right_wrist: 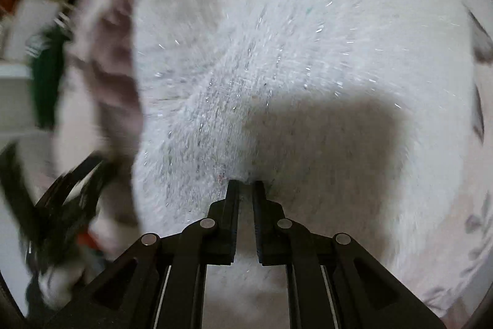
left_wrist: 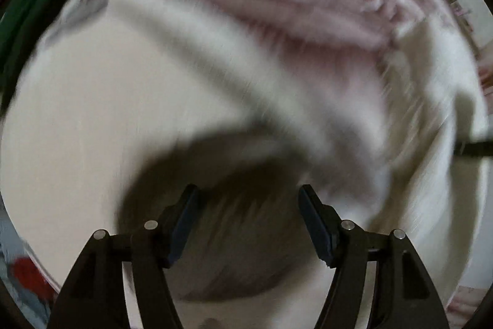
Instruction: Fold large clothes
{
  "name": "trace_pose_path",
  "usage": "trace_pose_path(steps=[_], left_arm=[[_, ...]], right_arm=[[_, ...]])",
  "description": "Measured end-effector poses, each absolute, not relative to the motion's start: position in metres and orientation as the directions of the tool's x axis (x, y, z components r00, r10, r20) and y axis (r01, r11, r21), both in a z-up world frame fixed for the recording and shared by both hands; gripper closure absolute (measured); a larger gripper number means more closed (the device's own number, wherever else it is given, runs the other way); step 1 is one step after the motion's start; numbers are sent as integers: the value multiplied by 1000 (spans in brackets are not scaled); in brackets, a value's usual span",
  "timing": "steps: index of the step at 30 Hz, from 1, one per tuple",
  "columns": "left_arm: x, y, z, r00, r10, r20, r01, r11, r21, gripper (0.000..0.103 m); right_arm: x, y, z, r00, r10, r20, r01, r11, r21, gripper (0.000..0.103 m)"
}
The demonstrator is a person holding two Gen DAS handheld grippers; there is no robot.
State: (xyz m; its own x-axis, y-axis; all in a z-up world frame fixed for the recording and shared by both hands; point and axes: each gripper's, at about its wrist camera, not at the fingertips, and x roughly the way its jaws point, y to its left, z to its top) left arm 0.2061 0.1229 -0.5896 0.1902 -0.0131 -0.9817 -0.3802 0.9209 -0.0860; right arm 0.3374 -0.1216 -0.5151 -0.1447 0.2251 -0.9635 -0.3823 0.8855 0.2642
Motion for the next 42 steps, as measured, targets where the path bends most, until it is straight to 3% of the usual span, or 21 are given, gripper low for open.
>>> trace_pose_path(steps=[2,4,6,9,11,12,13,15,19,24,25,26,27,29,30,31,32,33,39,41,42], left_arm=[[199,119,-591,250,10,-968,-360,929,-84,37],[202,118,-594,253,12,-967,-359,930,-82,27],[210,114,-599,263,-7,-965,-342,934,-100,1],[223,109,-603,255,18,-967,-338,939,-72,0],[229,108,-605,235,30,-971,-340,939,-53,0],[230,109,-604,228,29,-973,-341,939,-52,0],[231,110,-602,218,21,-976,-345,937,-57,0],[230,113,-590,223,-13,-975,-362,927,-96,0],[214,114,-549,292,-164,-942,-420,863,-280,0],[182,72,-542,215,-308,-927,-327,871,-366,0],[176,59,-548,182,-307,-934,-296,889,-350,1],[172,52,-551,171,-305,-937,-279,897,-343,20],[167,45,-556,163,-304,-938,-267,902,-339,60],[157,34,-568,135,-350,-927,-269,888,-374,91],[156,30,-565,147,-342,-928,-260,892,-369,91],[159,29,-560,161,-324,-932,-241,903,-355,92],[164,28,-558,163,-321,-933,-224,909,-352,93],[168,32,-557,165,-328,-930,-221,907,-359,93],[142,47,-562,147,-402,-904,-293,855,-428,90],[138,49,-554,128,-438,-890,-293,841,-456,89],[134,52,-553,124,-461,-879,-296,828,-476,82]], right_arm=[[344,-114,-535,-158,191,-969,-347,908,235,96],[348,-103,-543,-156,142,-977,-358,914,190,97],[346,-89,-544,-132,69,-989,-402,908,117,97],[347,-84,-535,-143,40,-989,-390,916,93,95],[348,-95,-513,-160,102,-982,-342,927,152,94],[346,-107,-497,-150,159,-976,-322,925,200,85],[341,-125,-479,-128,224,-966,-295,921,253,58],[331,-159,-453,-79,292,-953,-253,919,302,34],[299,-245,-443,-45,367,-929,-108,923,370,34],[230,-322,-508,-144,436,-888,109,899,424,34],[216,-331,-523,-170,464,-869,157,884,441,34],[200,-340,-536,-191,501,-844,200,862,466,34],[187,-342,-551,-215,534,-818,235,841,488,34],[167,-343,-570,-243,577,-780,273,812,516,35],[159,-339,-575,-240,603,-761,274,794,542,42],[154,-334,-574,-230,583,-779,240,810,535,67],[151,-329,-571,-253,552,-795,173,834,524,78],[149,-330,-567,-232,540,-809,160,842,516,82],[138,-362,-576,-202,556,-806,216,828,517,86],[143,-367,-577,-230,581,-780,213,813,543,81],[147,-364,-575,-245,599,-763,219,800,558,75]])
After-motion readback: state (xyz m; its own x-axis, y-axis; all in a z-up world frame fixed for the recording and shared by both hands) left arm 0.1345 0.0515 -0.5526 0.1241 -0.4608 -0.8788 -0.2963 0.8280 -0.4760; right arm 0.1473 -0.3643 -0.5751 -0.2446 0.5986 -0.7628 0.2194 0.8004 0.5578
